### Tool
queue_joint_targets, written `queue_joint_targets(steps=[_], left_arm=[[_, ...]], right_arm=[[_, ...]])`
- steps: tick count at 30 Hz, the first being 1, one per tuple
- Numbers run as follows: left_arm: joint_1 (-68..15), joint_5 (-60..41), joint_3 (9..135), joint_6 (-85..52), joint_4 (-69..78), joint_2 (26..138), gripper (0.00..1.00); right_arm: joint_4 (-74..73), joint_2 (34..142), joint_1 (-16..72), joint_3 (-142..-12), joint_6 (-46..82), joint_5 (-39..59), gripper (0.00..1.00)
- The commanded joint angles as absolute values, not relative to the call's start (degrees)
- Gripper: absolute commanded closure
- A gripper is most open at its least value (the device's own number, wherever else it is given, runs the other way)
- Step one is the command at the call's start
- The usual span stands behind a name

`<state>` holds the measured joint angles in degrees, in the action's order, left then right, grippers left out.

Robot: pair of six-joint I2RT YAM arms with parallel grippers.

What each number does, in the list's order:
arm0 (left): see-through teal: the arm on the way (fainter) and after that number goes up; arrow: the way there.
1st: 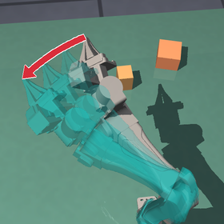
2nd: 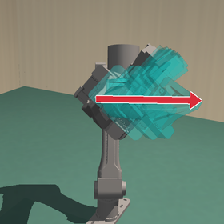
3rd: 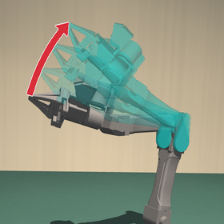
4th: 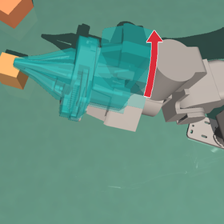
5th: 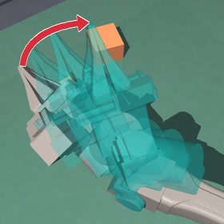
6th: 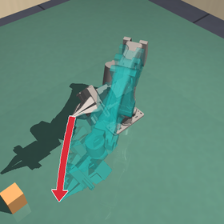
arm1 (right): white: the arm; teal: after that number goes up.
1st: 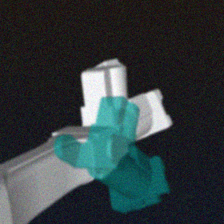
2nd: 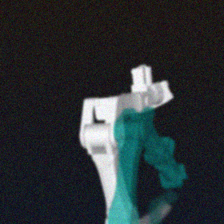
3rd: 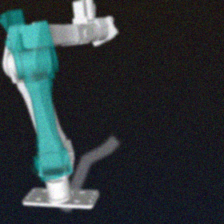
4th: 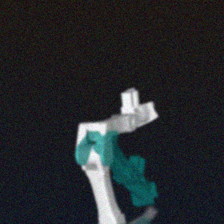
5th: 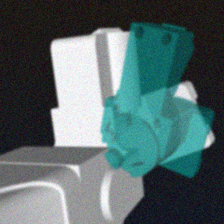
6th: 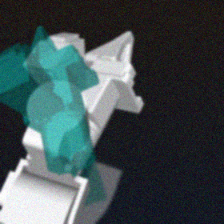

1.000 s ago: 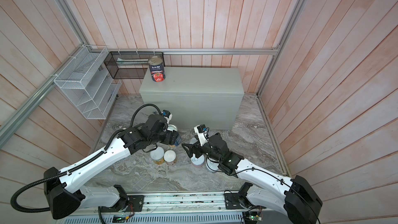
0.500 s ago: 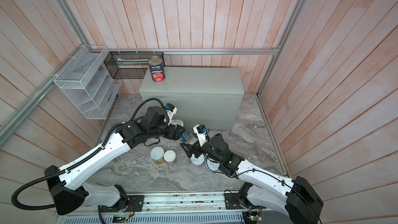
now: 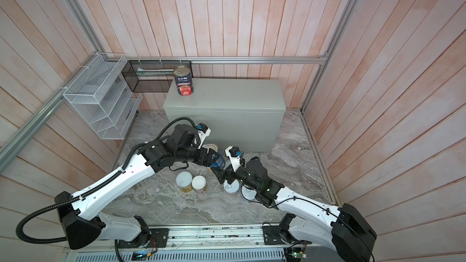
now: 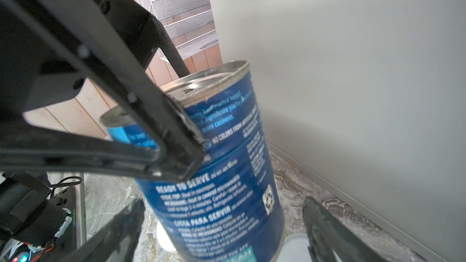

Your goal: Place and organize the canned foods onto the counter

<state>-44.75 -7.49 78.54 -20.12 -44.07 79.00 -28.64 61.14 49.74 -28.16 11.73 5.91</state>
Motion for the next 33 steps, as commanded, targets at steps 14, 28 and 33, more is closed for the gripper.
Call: queue_joint_targets(steps=[14,28,33], left_arm=[[-44.32,-14.66,79.16,-19.26,-35.59,77.21,0.48],[-42.00,-18.94,77.14,-20.96,-33.24,76.65,0.48],[-41.79,-19.02,76.97,-21.80,-32.31,76.49,0.48]], right_arm=[[-35.77,65.06,50.53,-28.73,10.41,7.47,0.03],[-39.20,65.98,50.81,-28.12,10.99,7.53,0.23],[-38.97,65.76,50.80,-27.88,12.18,5.04,0.28]])
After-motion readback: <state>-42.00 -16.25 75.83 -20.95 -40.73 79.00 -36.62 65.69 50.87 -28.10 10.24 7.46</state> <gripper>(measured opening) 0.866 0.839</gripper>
